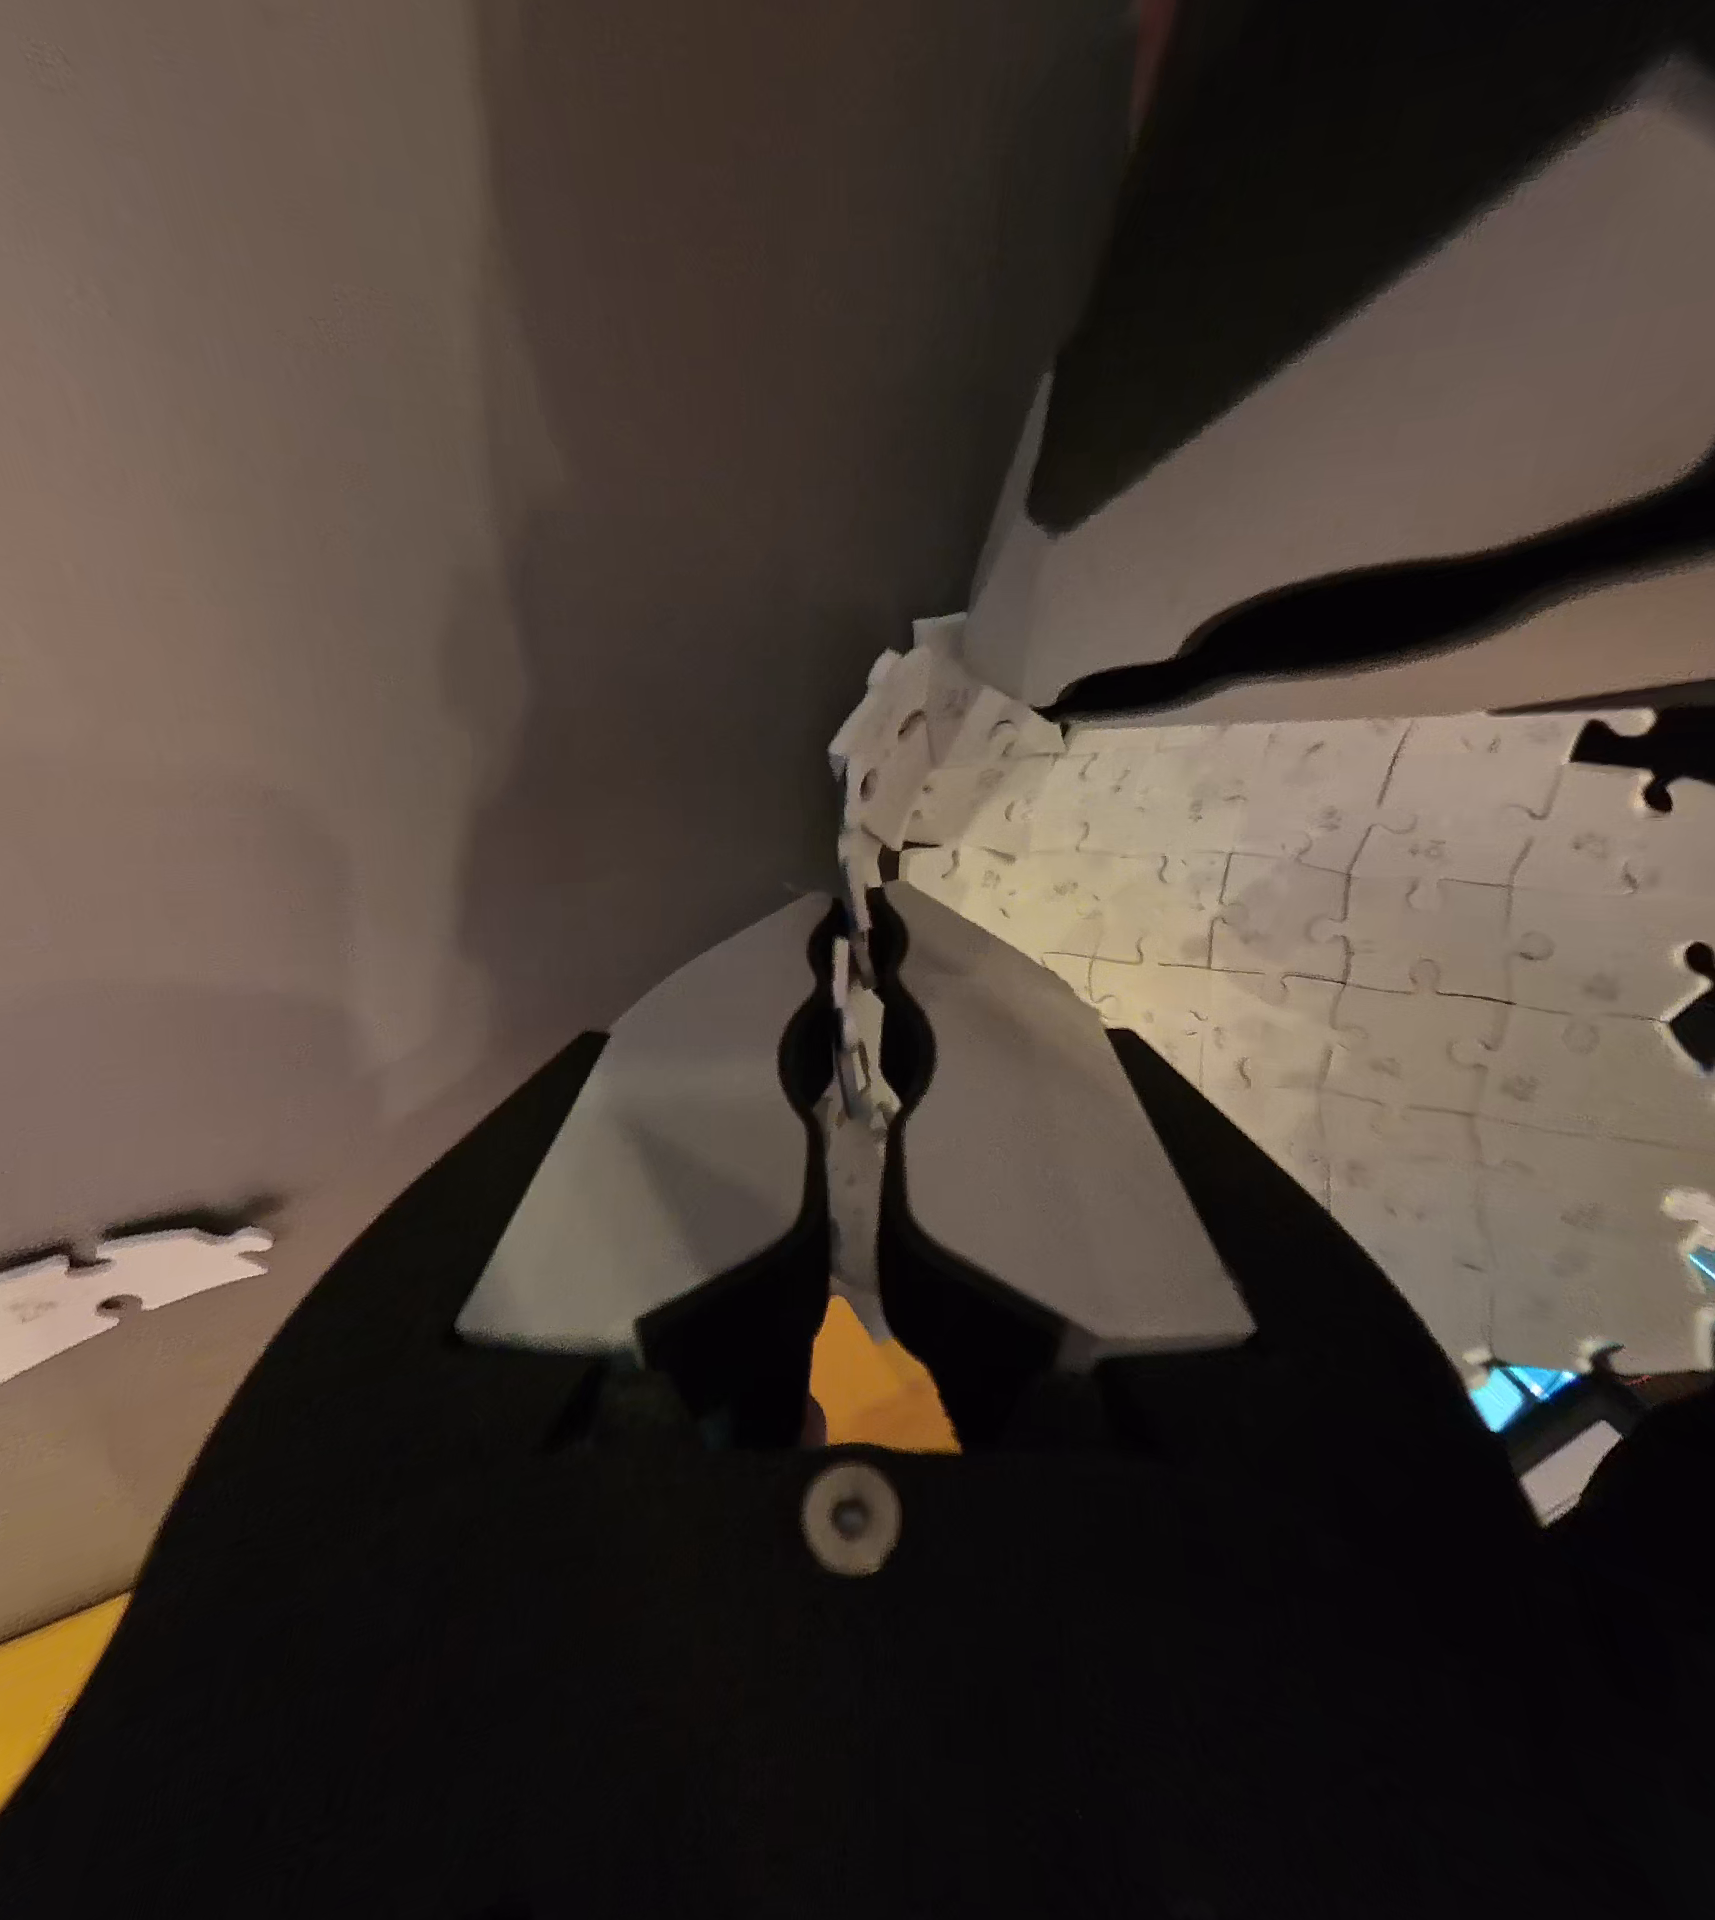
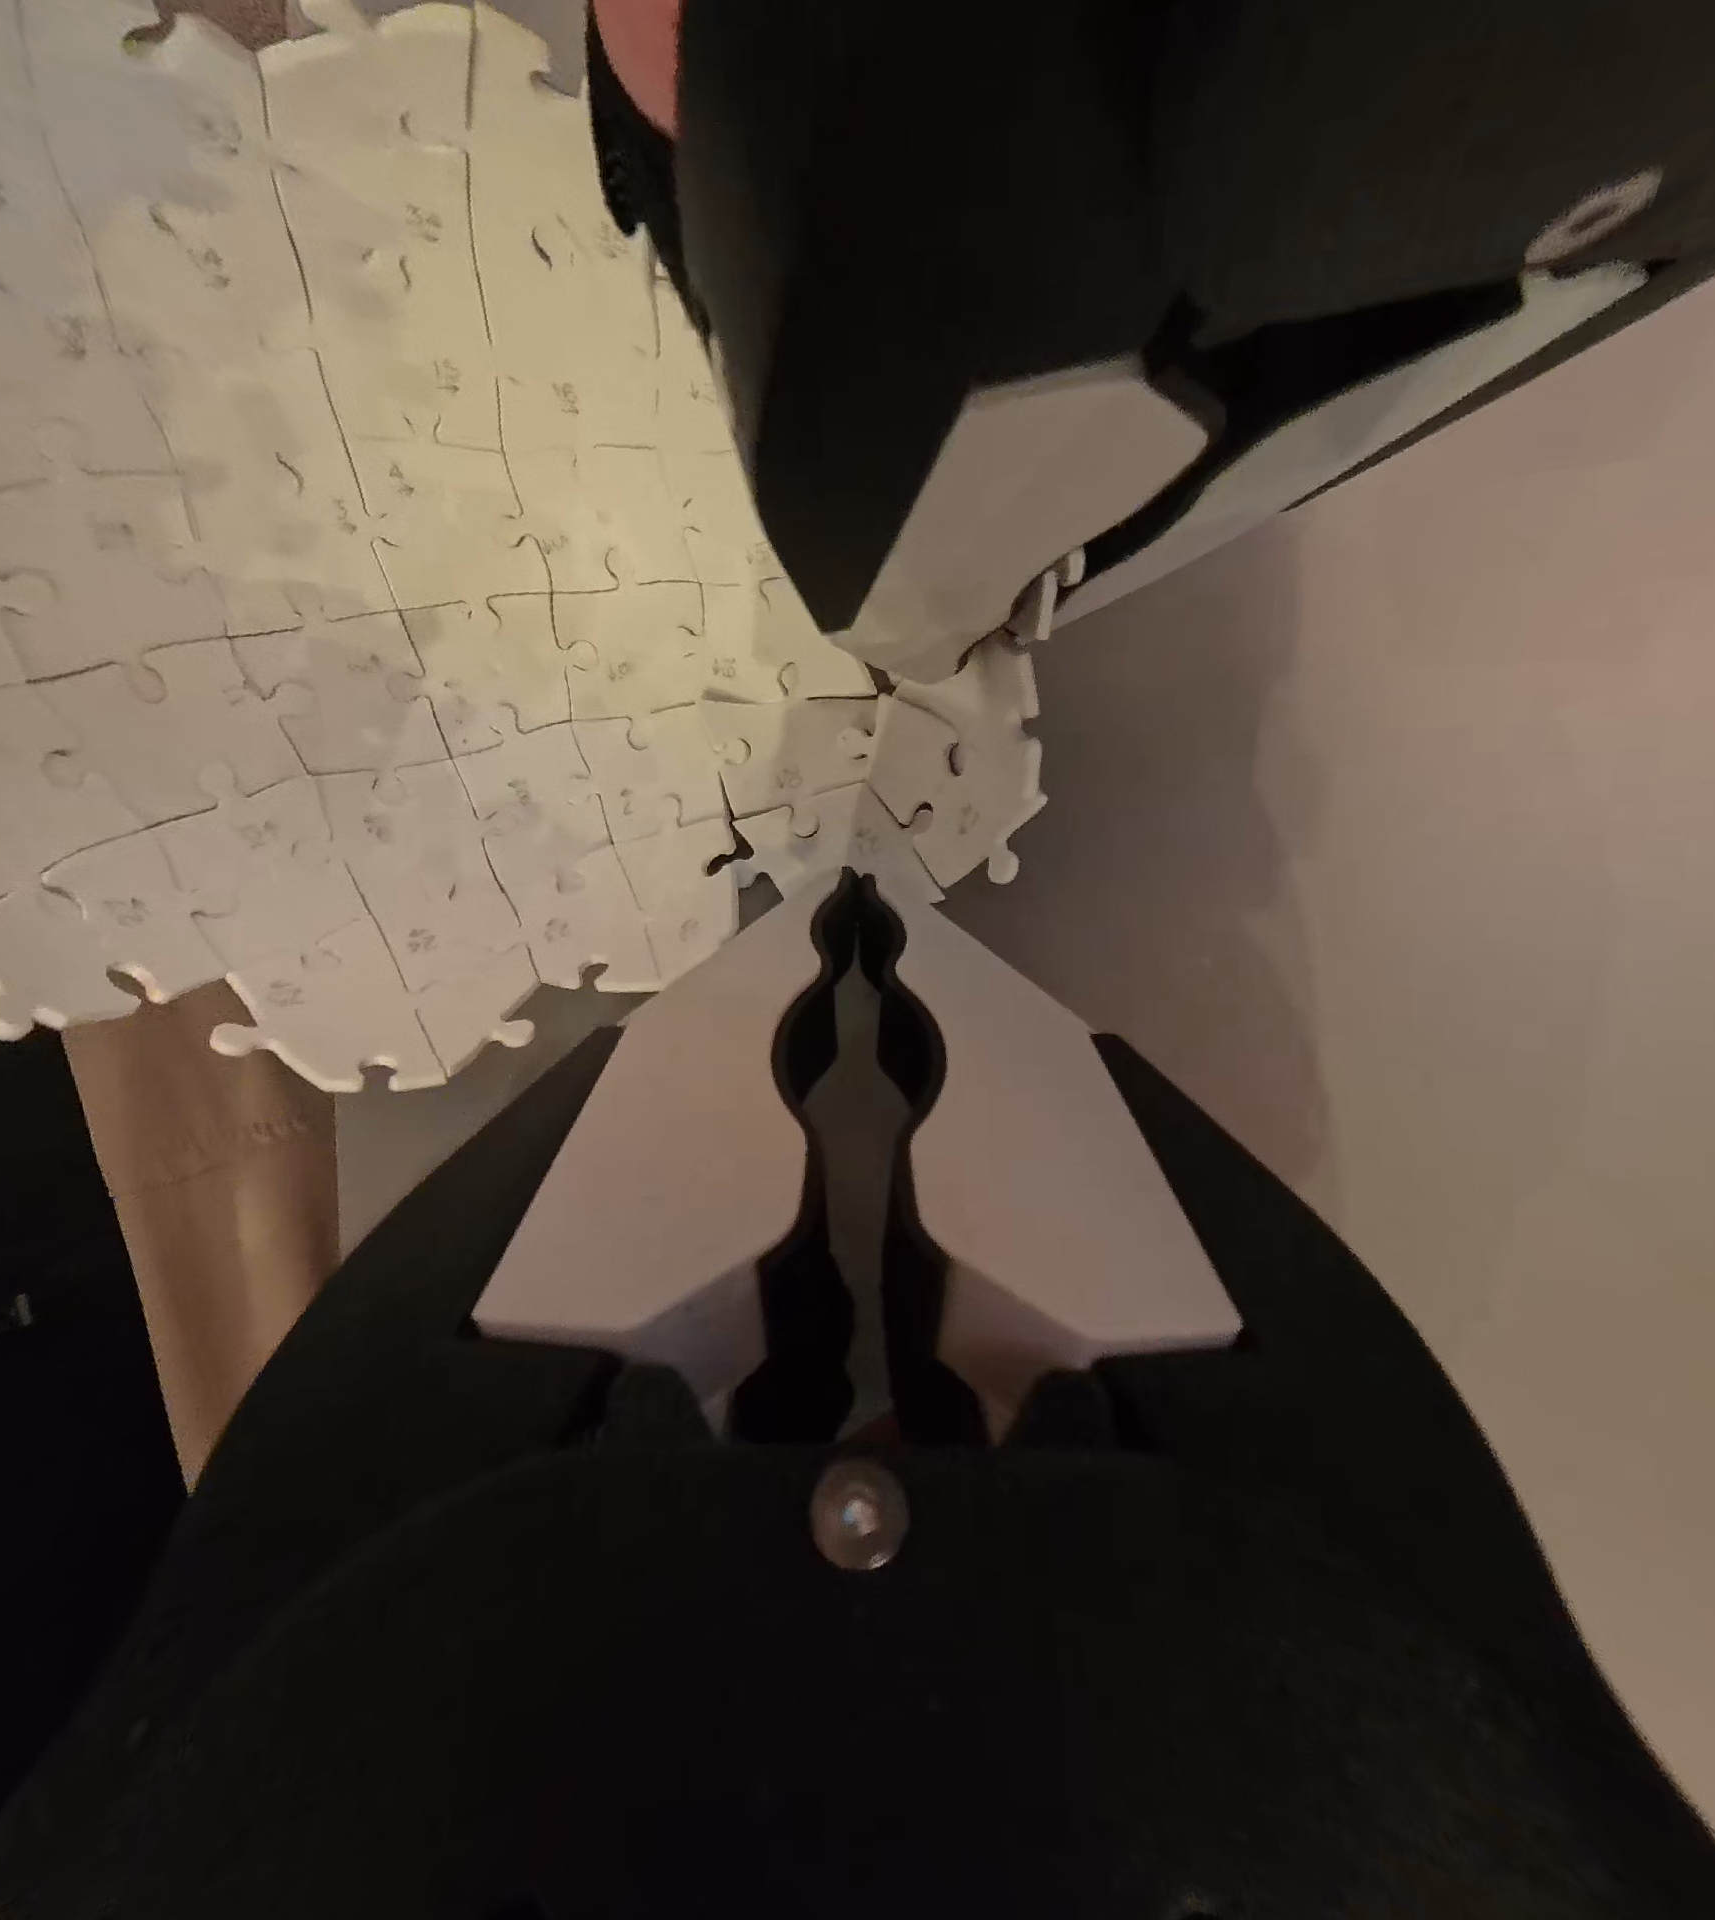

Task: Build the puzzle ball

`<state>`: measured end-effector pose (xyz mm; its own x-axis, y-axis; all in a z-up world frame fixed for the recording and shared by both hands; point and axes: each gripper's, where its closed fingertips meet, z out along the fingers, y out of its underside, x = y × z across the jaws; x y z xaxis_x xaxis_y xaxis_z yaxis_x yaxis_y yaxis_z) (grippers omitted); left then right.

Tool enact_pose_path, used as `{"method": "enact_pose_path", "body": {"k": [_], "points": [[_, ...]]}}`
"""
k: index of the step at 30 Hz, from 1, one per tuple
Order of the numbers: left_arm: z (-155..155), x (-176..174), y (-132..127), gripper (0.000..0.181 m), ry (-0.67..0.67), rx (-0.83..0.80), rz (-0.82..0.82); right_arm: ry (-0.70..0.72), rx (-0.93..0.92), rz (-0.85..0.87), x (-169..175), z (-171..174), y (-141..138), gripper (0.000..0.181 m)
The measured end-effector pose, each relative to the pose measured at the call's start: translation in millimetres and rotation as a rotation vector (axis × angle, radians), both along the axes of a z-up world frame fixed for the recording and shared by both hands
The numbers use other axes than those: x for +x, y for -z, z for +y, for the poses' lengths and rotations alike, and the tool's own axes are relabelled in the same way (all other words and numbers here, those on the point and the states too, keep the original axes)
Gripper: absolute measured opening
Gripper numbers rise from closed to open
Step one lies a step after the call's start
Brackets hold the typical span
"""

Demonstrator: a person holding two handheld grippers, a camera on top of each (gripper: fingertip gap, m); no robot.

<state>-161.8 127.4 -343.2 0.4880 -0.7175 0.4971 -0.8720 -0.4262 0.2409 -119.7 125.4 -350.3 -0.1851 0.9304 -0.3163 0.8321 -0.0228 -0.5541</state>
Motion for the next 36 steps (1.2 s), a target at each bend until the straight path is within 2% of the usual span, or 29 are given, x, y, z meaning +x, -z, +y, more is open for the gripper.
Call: {"method": "enact_pose_path", "body": {"k": [1,15,22,36], "points": [[0,0,0,0.003,-0.002,-0.007,0.004,-0.001,0.002,0.001,0,0,0,0.000],[-3,10,1,0.008,0.017,-0.037,-0.015,-0.003,0.005,0.011,-1,0,0,0.000],[-5,15,5,0.003,0.015,-0.054,-0.042,-0.003,0.006,0.014,-2,0,0,0.000],[-6,15,7,0.003,0.002,-0.162,0.053,-0.013,0.037,0.019,-2,0,0,0.000]]}}
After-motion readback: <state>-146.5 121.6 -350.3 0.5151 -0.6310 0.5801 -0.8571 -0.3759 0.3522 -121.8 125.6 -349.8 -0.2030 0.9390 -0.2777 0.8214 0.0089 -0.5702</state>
